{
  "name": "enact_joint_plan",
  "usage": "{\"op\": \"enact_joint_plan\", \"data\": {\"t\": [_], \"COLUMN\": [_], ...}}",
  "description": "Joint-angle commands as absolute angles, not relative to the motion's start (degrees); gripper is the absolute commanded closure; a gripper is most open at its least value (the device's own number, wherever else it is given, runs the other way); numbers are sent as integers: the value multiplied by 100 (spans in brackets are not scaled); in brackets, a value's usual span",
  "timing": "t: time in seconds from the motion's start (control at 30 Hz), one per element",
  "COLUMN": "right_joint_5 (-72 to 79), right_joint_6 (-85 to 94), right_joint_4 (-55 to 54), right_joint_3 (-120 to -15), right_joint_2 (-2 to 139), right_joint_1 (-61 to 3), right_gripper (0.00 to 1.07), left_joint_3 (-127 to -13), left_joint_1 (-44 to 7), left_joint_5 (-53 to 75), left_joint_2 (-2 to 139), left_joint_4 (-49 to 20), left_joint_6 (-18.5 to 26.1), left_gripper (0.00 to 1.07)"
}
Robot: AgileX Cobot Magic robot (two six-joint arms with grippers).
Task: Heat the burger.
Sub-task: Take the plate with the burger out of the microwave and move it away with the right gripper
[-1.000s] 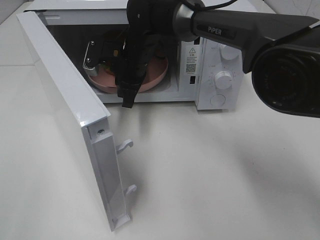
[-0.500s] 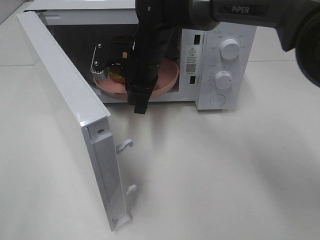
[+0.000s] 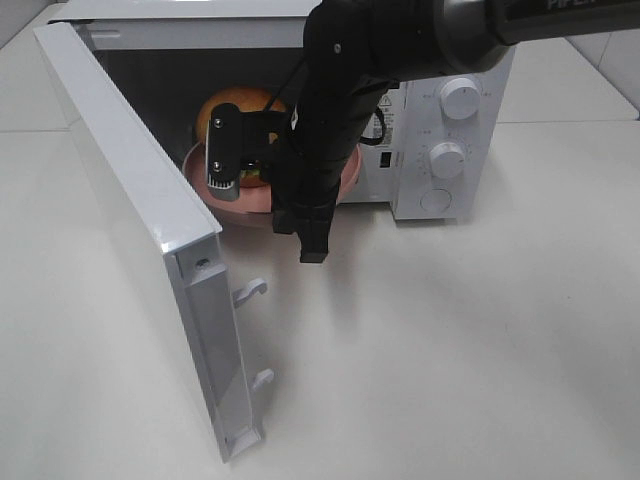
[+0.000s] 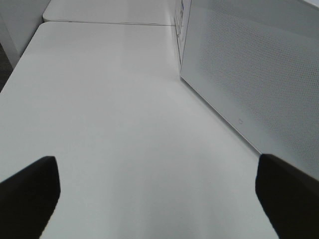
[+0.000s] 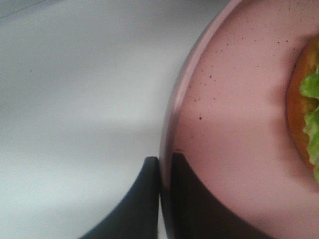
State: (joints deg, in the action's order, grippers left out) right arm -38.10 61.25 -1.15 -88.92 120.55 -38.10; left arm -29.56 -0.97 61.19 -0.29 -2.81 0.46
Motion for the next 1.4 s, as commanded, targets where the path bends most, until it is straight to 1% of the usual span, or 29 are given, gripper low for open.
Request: {"op": "enact_joint_plan", "data": {"t": [0.03,0.37,0.67,1.1,1.37,1.4], "right_joint_5": [-3678,-3369,-2578,-2315,-2298,-2189], "right_joint_6": [5987,5982,5987,6010,5907,5861], "right_joint_4": [321,504,602,722,722,779], "right_joint_3": [-8417,-7752,-6950,-6257,-5569,-5346], "right_joint_2": [11574,10995,10302,9431,8795,8612], "right_joint_1": [-3718,-3718,-3724,-3925,-3936,-3936], "right_gripper": [107,107,107,107,107,107], "left_joint_3": [-2968,-2968,-2968,-2968,-2968,-2968], "left_joint_1": [-92,-92,-92,-92,-92,-92], "left_joint_5": [6142,6142,6142,6142,6142,6142], "left_joint_2": [-52,-52,-52,-52,-52,-52], "left_joint_4": [-292,-292,-292,-292,-292,-292], "left_joint_6": [0,0,0,0,0,0], "left_gripper": [6,6,6,6,6,6]}}
